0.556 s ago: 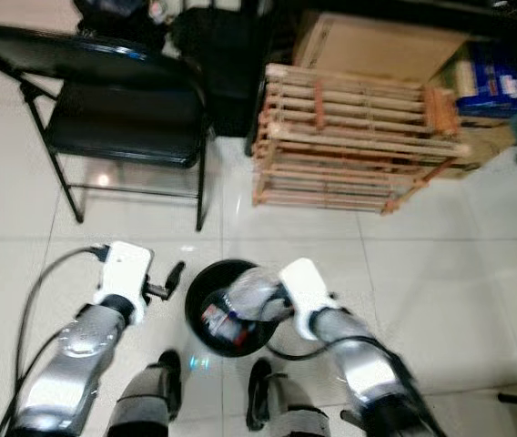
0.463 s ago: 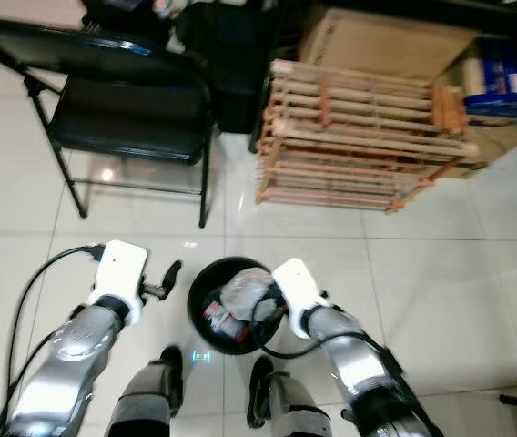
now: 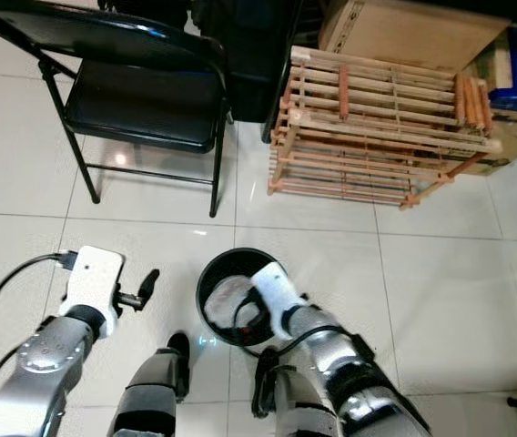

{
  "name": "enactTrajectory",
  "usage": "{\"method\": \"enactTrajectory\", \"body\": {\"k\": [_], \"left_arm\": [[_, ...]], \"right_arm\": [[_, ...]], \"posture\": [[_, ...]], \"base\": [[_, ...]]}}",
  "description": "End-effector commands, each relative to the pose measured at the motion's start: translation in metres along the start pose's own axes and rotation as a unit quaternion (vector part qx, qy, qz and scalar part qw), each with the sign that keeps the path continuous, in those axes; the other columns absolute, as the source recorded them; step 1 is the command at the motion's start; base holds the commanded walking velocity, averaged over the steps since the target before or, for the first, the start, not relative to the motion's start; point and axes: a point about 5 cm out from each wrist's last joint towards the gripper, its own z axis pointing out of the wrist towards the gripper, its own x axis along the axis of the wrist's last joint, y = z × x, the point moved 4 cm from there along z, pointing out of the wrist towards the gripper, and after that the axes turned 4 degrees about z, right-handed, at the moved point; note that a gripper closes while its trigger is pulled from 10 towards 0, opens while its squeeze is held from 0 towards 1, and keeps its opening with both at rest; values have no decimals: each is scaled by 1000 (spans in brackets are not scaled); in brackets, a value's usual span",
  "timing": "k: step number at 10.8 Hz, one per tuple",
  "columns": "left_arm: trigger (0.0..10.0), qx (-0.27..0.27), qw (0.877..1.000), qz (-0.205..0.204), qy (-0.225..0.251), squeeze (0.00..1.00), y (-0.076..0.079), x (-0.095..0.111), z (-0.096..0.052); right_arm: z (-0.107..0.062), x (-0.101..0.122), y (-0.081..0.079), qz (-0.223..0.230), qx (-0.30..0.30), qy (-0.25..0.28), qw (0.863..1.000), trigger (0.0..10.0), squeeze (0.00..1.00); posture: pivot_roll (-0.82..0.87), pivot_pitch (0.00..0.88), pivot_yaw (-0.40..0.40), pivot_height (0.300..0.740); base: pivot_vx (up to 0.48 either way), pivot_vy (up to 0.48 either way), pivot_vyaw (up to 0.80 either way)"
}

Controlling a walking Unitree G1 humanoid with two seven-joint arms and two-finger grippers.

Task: Picking trash to rubbish bin

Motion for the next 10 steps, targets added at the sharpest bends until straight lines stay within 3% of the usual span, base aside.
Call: {"method": "enactTrajectory", "body": {"k": [1,5,6,7,8,9,10], "left_arm": [[10000,-9,1000,-4,-19,1000,4,-9,-4],[10000,-10,999,-5,-31,1000,5,-10,-6],[10000,-11,999,-5,-33,1000,5,-10,-6],[10000,-11,999,-5,-33,1000,5,-10,-6],[10000,-12,999,-5,-34,1000,5,-10,-6],[10000,-12,999,-5,-35,1000,6,-10,-6],[10000,-12,999,-6,-35,1000,7,-10,-6]], "right_arm": [[-2,-20,-7,10,15,-29,999,10000,0],[2,-24,-16,9,21,-27,999,10000,0],[2,-25,-15,9,18,-27,999,10000,137],[2,-25,-14,10,16,-27,999,10000,180],[2,-22,-10,11,9,-22,1000,10000,388],[2,-18,-6,13,-2,-14,1000,10000,1000],[2,-8,5,24,-24,3,999,10000,1000]], "posture": [[618,426,-167,740],[614,430,-167,740],[614,430,-167,740],[614,430,-167,740],[614,430,-167,740],[614,430,-167,740],[612,431,-173,740]], "base": [[0,0,0],[0,0,0],[0,0,0],[0,0,0],[0,0,0],[0,0,0],[0,0,0]]}}
